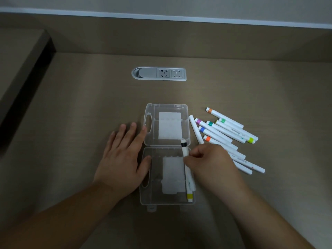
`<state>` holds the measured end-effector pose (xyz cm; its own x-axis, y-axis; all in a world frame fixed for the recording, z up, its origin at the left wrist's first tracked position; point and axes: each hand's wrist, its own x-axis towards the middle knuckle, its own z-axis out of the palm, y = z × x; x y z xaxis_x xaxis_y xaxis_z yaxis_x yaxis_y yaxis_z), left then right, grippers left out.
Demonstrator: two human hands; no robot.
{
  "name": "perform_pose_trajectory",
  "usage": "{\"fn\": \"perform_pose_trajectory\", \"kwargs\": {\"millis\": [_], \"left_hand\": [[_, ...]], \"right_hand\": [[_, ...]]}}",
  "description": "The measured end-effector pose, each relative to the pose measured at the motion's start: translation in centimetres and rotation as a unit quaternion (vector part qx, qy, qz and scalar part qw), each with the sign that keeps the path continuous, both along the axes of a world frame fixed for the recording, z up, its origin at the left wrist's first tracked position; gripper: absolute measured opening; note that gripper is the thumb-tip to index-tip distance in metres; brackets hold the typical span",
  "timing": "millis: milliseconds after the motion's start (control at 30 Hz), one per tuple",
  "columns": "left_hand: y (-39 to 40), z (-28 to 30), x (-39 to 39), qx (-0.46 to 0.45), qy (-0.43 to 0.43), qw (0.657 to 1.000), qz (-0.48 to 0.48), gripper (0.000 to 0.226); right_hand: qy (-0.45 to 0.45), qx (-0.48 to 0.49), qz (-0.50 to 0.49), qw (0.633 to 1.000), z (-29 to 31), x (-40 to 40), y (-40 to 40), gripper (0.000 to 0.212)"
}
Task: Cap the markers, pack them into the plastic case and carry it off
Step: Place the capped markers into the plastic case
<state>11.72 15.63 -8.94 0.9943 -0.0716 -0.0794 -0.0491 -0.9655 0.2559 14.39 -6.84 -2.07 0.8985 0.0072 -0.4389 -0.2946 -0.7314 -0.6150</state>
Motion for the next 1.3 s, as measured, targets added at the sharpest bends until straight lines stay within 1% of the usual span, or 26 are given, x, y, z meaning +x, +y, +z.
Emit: {"fn": "perform_pose_trajectory", "kwargs": {"millis": [67,133,233,300,333,367,400,467,567,800,967,1133,1233,1300], "left_hand": [[0.0,0.0,0.0,-0.002,0.001,1.0,0.001,0.074],[-0.1,0.1,0.0,-0.008,0.001,1.0,0.002,0.075],[-0.1,0.1,0.0,-0.016,0.0,1.0,0.004,0.076],[-0.1,0.1,0.0,-0.015,0.0,1.0,0.004,0.076],[-0.1,0.1,0.0,-0.015,-0.001,1.0,0.004,0.075],[-0.1,0.1,0.0,-0.015,-0.002,1.0,0.004,0.075],[-0.1,0.1,0.0,-0.015,-0.003,1.0,0.003,0.075],[-0.1,0.1,0.0,-0.014,-0.001,1.0,0.001,0.074],[0.0,0.0,0.0,-0.01,0.001,1.0,0.001,0.075],[-0.1,0.1,0.0,-0.016,0.0,1.0,0.004,0.075],[-0.1,0.1,0.0,-0.011,-0.001,1.0,0.003,0.075],[0.0,0.0,0.0,-0.007,-0.002,1.0,0.002,0.074],[0.0,0.0,0.0,-0.01,0.002,1.0,0.001,0.074],[0.0,0.0,0.0,-0.012,0.002,1.0,0.001,0.075]], "right_hand": [[-0.01,0.04,0.012,0.999,0.4,0.2,-0.6,0.02],[-0.03,0.048,0.043,0.997,0.6,0.1,-1.0,0.021],[-0.1,0.023,0.115,0.988,1.1,-0.2,-1.6,0.019],[-0.161,-0.004,0.159,0.974,1.4,-0.3,-1.8,0.021],[-0.186,-0.024,0.183,0.965,1.4,-0.3,-1.9,0.018],[-0.203,-0.043,0.208,0.956,1.3,-0.4,-2.0,0.013],[-0.214,-0.057,0.228,0.948,1.0,-0.4,-2.0,0.014],[-0.223,-0.061,0.259,0.938,0.0,-0.5,-2.0,0.02],[-0.21,-0.061,0.284,0.933,-1.2,-0.9,-2.0,0.021],[-0.196,-0.061,0.293,0.934,-2.1,-1.8,-2.6,0.025],[-0.164,-0.023,0.294,0.941,-2.0,-2.0,-2.2,0.014],[-0.114,-0.022,0.281,0.953,-1.7,-1.3,-1.3,0.008],[-0.074,-0.054,0.27,0.959,-0.9,-1.0,-0.6,0.002],[-0.039,-0.097,0.275,0.956,-0.5,-0.3,0.1,0.009]]}}
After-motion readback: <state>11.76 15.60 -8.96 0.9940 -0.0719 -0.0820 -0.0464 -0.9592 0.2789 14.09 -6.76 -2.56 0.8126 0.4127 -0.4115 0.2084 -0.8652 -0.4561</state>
